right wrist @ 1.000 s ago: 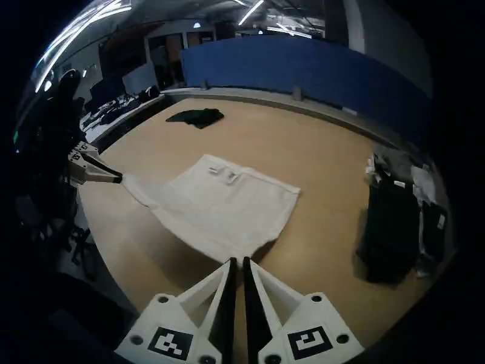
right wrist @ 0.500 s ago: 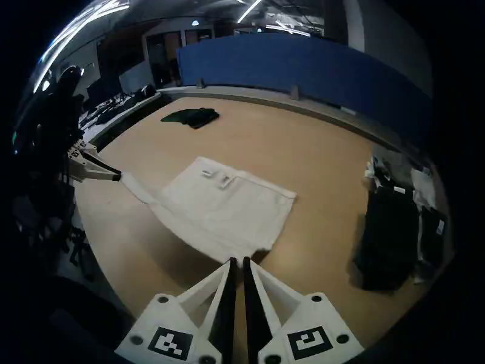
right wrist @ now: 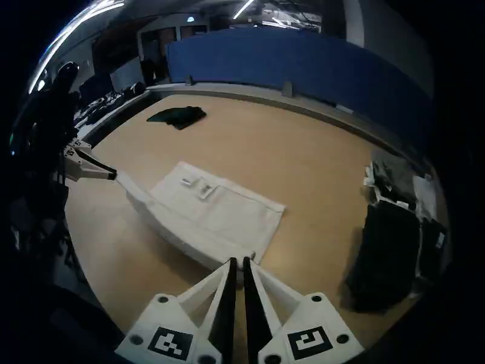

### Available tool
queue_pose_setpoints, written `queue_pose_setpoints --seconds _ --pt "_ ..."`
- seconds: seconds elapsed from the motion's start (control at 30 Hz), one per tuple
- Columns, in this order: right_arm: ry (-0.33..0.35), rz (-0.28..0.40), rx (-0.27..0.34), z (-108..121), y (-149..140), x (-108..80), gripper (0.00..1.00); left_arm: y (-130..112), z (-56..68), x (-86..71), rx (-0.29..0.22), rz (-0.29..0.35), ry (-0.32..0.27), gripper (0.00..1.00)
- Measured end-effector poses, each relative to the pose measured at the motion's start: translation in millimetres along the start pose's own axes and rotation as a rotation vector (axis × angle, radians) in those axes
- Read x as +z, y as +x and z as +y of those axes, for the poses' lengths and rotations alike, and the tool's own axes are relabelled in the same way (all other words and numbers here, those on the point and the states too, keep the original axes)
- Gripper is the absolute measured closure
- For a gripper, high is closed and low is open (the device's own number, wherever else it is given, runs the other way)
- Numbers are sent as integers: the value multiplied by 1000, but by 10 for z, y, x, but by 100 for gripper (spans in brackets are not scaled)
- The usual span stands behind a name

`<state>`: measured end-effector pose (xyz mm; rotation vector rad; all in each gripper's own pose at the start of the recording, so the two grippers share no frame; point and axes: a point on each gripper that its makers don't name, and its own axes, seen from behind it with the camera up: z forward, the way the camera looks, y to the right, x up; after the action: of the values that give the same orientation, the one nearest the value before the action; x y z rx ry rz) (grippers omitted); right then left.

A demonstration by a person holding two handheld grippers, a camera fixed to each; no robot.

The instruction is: Fold towel

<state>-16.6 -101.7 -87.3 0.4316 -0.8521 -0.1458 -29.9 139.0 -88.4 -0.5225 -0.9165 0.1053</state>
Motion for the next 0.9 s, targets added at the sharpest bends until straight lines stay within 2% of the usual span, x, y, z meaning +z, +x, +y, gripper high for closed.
queue_pose_setpoints --seconds 0.17,0.47,0.9 --pt "-7 -2 12 105 90 180 92 107 -104 148 -11 1 4 95" --pt "-20 -14 39 279 174 449 93 269 -268 406 2 -17 2 95" --pt "-26 -49 58 386 151 724 93 225 -410 704 9 -49 18 95"
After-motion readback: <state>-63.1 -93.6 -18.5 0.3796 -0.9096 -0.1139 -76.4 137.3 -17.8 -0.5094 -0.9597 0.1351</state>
